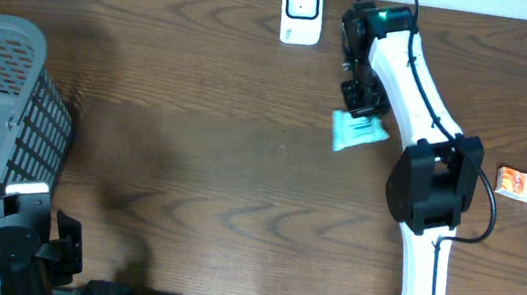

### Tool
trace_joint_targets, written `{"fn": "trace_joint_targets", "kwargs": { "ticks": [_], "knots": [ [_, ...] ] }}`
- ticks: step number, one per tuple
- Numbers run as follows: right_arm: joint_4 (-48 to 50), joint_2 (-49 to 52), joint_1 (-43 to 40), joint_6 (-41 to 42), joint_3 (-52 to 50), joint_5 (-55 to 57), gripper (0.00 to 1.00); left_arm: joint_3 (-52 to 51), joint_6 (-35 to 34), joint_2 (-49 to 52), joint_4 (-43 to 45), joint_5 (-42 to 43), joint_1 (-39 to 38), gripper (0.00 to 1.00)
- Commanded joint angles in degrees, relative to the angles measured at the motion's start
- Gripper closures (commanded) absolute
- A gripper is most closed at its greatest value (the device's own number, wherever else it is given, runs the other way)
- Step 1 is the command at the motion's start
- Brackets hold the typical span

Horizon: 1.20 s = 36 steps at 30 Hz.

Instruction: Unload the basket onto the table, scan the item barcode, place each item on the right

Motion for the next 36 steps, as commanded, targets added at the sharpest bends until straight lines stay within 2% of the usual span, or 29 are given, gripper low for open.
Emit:
{"fn": "trace_joint_targets", "kwargs": {
  "ticks": [1,3,7,11,17,19,20,22,23,24,25,28,29,30,31,32,33,36],
  "knots": [
    [-2.54,-1.07,4.33,16.39,0.33,25.11,0.98,0.33,0.72,-0.2,0.0,-0.94,-0.02,0.17],
    [-3.89,-1.07,7.28,20.37,0.2,29.51,0.98,0.33,0.72,-0.2,0.0,-0.94,-0.02,0.17],
    [-3.26,-1.05,12.44,20.33,-1.18,28.98,0.98,0.33,0.72,-0.2,0.0,-0.94,-0.02,0.17],
    [0.55,-0.96,19.61,18.97,-7.37,28.85,0.98,0.33,0.72,-0.2,0.0,-0.94,-0.02,0.17],
    [4.04,-0.96,29.73,17.29,-12.15,20.7,0.99,0.33,0.72,-0.2,0.0,-0.94,-0.02,0.17],
    [5.92,-0.96,32.79,16.92,-12.15,15.56,0.87,0.33,0.72,-0.2,0.0,-0.94,-0.02,0.17],
    [7.8,-0.96,34.93,14.36,-12.15,10.75,0.69,0.33,0.72,-0.2,0.0,-0.94,-0.02,0.17],
    [10.12,-0.96,36.98,12.2,-12.15,5.31,0.58,0.33,0.72,-0.2,0.0,-0.94,-0.02,0.17],
    [10.88,-0.96,37.73,11.72,-12.15,3.45,0.48,0.33,0.72,-0.2,0.0,-0.94,-0.02,0.16],
    [11.76,-0.96,38.51,10.88,-12.15,1.79,0.27,0.33,0.72,-0.2,0.0,-0.94,-0.02,0.17],
    [12.37,-0.96,39.04,10.69,-12.15,1.42,0.21,0.33,0.72,-0.2,0.0,-0.94,-0.02,0.17],
    [12.68,-0.98,38.88,10.69,-11.65,1.44,0.17,0.33,0.72,-0.2,0.0,-0.94,-0.02,0.17],
    [12.35,-0.98,38.21,10.69,-11.15,1.42,0.22,0.33,0.72,-0.2,0.0,-0.94,-0.02,0.17],
    [12.0,-1.01,37.51,10.69,-10.78,1.42,0.53,0.33,0.72,-0.2,0.0,-0.94,-0.02,0.17],
    [11.63,-1.05,36.79,10.73,-10.38,1.4,0.76,0.33,0.72,-0.2,0.0,-0.94,-0.02,0.17],
    [11.26,-1.07,36.0,10.93,-10.03,1.18,0.93,0.33,0.72,-0.2,0.0,-0.94,-0.02,0.17],
    [10.6,-1.16,34.03,10.91,-9.31,-0.33,0.99,0.33,0.72,-0.2,0.0,-0.94,-0.02,0.17],
    [10.05,-1.2,29.57,10.91,-8.52,-5.55,0.99,0.33,0.72,-0.2,0.0,-0.94,-0.02,0.17]
  ]
}}
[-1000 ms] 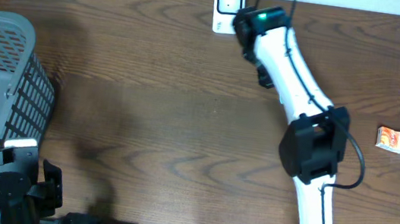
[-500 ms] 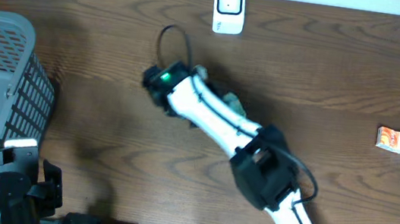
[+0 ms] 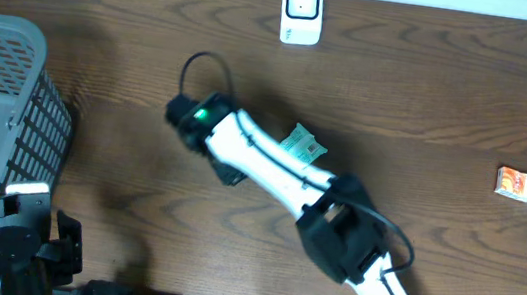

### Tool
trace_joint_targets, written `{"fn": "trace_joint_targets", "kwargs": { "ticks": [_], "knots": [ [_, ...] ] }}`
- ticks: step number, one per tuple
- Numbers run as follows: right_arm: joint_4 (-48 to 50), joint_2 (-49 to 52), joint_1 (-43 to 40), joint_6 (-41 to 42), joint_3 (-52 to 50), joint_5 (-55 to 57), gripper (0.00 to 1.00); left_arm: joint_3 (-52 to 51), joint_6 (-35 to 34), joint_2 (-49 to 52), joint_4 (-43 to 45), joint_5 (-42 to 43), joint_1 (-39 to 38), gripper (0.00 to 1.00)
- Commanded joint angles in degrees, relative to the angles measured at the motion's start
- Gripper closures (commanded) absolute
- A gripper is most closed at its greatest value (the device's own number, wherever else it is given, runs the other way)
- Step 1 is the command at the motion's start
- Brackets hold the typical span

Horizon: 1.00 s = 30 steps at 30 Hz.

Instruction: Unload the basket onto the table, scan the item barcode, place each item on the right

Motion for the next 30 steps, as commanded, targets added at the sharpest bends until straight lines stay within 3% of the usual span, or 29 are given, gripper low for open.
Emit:
{"fn": "trace_joint_targets", "kwargs": {
  "ticks": [1,2,3,5,14,16,22,30],
  "knots": [
    [-0.28,-0.81,-6.32,-0.24,1.88,-7.54,0.99,0.35,0.74,-0.2,0.0,-0.94,-0.02,0.17],
    [-0.28,-0.81,-7.39,-0.26,1.88,-9.66,0.99,0.35,0.74,-0.2,0.0,-0.94,-0.02,0.17],
    [-0.44,-0.81,-9.53,-0.85,1.88,-14.1,0.88,0.35,0.74,-0.2,0.0,-0.94,-0.02,0.17],
    [-0.87,-0.81,-11.5,-1.75,1.86,-18.25,0.99,0.35,0.74,-0.2,0.0,-0.94,-0.02,0.16],
    [-10.71,-0.81,-13.73,-1.14,1.07,-13.88,0.99,0.35,0.74,-0.2,0.0,-0.94,-0.02,0.17],
    [-7.78,-0.79,-13.49,-1.11,-1.97,-9.55,0.99,0.35,0.74,-0.2,0.0,-0.94,-0.02,0.17],
    [-5.33,-0.79,-13.0,2.36,-11.65,-10.91,0.99,0.35,0.74,-0.2,0.0,-0.94,-0.02,0.17],
    [9.79,-0.79,-10.14,-2.43,-21.11,-23.12,0.99,0.35,0.74,-0.2,0.0,-0.94,-0.02,0.16]
  ]
}}
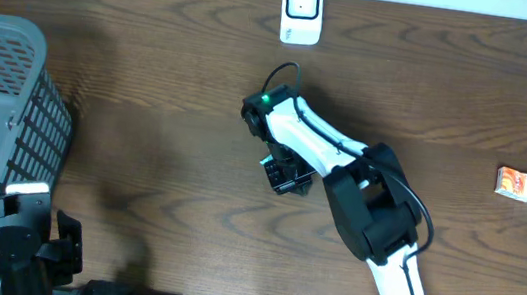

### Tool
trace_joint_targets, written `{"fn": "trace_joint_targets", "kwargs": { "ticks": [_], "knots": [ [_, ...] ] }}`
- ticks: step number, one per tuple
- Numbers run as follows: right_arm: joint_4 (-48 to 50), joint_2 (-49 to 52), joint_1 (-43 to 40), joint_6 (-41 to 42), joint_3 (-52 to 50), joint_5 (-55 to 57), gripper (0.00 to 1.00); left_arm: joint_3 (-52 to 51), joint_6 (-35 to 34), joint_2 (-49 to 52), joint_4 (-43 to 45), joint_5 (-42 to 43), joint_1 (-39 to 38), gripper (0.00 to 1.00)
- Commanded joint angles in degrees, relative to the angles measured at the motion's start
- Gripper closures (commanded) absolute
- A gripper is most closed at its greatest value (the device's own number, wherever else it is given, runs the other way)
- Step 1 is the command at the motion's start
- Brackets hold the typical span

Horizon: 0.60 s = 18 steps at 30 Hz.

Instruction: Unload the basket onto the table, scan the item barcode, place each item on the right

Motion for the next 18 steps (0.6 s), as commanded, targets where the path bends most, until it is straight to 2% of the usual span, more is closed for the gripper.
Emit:
{"fn": "trace_joint_targets", "kwargs": {
  "ticks": [1,7,8,11,15,18],
  "knots": [
    [8.76,1.92,2.51,-2.43,-1.99,-8.83,0.98,0.35,0.72,-0.2,-0.02,-0.94,-0.02,0.16],
    [21.2,1.92,2.14,-2.4,-1.99,-7.52,0.91,0.35,0.72,-0.2,-0.02,-0.94,-0.02,0.16],
    [22.8,1.92,1.79,-2.4,-1.99,-6.82,0.85,0.35,0.72,-0.2,-0.02,-0.94,-0.02,0.17],
    [28.04,1.92,0.22,-2.38,-1.99,-3.5,0.75,0.35,0.72,-0.2,-0.02,-0.94,-0.02,0.17],
    [35.12,1.92,-3.67,-2.19,-1.99,1.05,0.7,0.35,0.72,-0.2,-0.02,-0.94,-0.02,0.16],
    [35.58,1.92,-8.22,-1.9,-1.9,3.3,0.71,0.35,0.72,-0.2,-0.02,-0.94,-0.02,0.17]
  ]
}}
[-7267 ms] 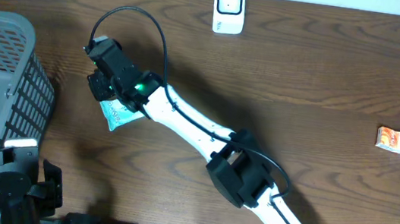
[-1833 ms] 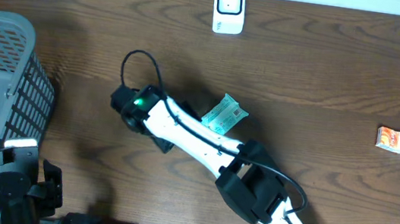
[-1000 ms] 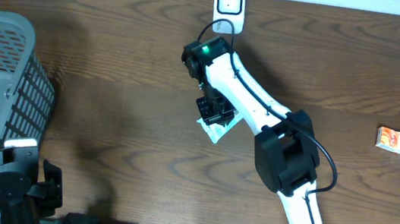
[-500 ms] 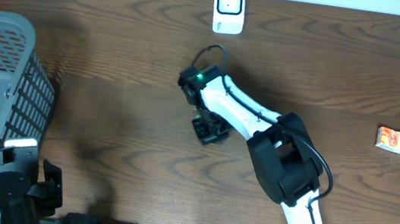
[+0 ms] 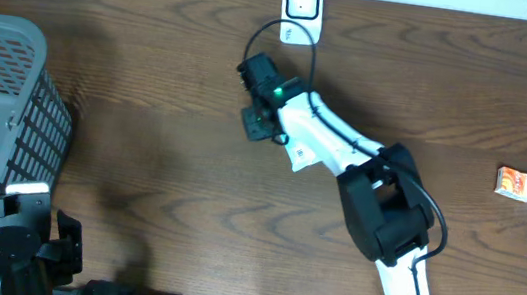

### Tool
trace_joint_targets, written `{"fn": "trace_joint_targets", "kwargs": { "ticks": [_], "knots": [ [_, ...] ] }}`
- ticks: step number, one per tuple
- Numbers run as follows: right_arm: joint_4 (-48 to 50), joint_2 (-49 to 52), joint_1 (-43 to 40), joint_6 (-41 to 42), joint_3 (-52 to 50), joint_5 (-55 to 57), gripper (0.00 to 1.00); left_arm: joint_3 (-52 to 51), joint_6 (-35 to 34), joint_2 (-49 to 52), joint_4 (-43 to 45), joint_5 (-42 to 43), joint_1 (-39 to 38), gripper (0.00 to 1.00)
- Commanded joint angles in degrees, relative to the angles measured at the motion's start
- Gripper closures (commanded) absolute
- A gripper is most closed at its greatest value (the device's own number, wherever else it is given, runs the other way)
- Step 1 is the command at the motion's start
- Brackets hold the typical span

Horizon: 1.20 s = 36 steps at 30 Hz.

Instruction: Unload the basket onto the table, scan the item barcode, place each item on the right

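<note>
The white barcode scanner (image 5: 302, 9) stands at the table's far edge, in the middle. My right arm reaches from the front right across the table, and its gripper (image 5: 254, 122) hangs a little in front and to the left of the scanner. Of the teal packet (image 5: 283, 140) only a sliver shows beside the wrist; the gripper and arm hide the rest. The right gripper appears shut on it. My left arm (image 5: 20, 244) is folded at the front left corner, its fingers too dark to read.
A grey mesh basket fills the left side of the table. At the right edge lie a small orange-and-white carton (image 5: 515, 182) and a green-capped bottle. The right arm's elbow (image 5: 387, 208) juts over the middle right.
The right gripper has moved from the table's middle to a spot farther back and slightly left, closer to the scanner. The wrist has turned. The left arm has not moved.
The right gripper was first at the teal packet, right of the scanner. Then the arm was stretched far to the left with the packet peeking out behind it. Afterwards the gripper stood mid-table, and now it is just in front of the scanner.
</note>
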Motion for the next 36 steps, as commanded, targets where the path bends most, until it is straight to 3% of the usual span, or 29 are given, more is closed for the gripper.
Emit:
{"fn": "trace_joint_targets", "kwargs": {
  "ticks": [1,6,11,15,20,25,31,36],
  "knots": [
    [-0.26,3.67,-5.42,0.31,-1.84,3.65,0.65,0.35,0.72,-0.2,-0.02,-0.94,-0.02,0.17],
    [-6.51,3.54,-10.29,-6.58,4.96,-6.91,0.01,0.35,0.72,-0.2,-0.02,-0.94,-0.02,0.17],
    [-21.07,2.51,-14.12,-6.78,16.22,-14.25,0.01,0.35,0.72,-0.2,-0.02,-0.94,-0.02,0.17],
    [-30.01,2.29,-19.23,-16.79,18.49,-17.31,0.01,0.35,0.72,-0.2,-0.02,-0.94,-0.02,0.17],
    [-32.57,2.38,-25.77,-27.26,14.84,-28.04,0.01,0.35,0.72,-0.2,-0.02,-0.94,-0.02,0.16],
    [-32.52,2.38,-31.28,-30.64,8.7,-29.68,0.01,0.35,0.72,-0.2,-0.02,-0.94,-0.02,0.17],
    [-30.32,2.38,-30.38,-31.58,1.05,-32.89,0.01,0.35,0.72,-0.2,-0.02,-0.94,-0.02,0.17],
    [-14.58,2.43,-26.64,-25.44,-11.8,-34.71,0.01,0.35,0.72,-0.2,-0.02,-0.96,-0.02,0.17]
  ]
}}
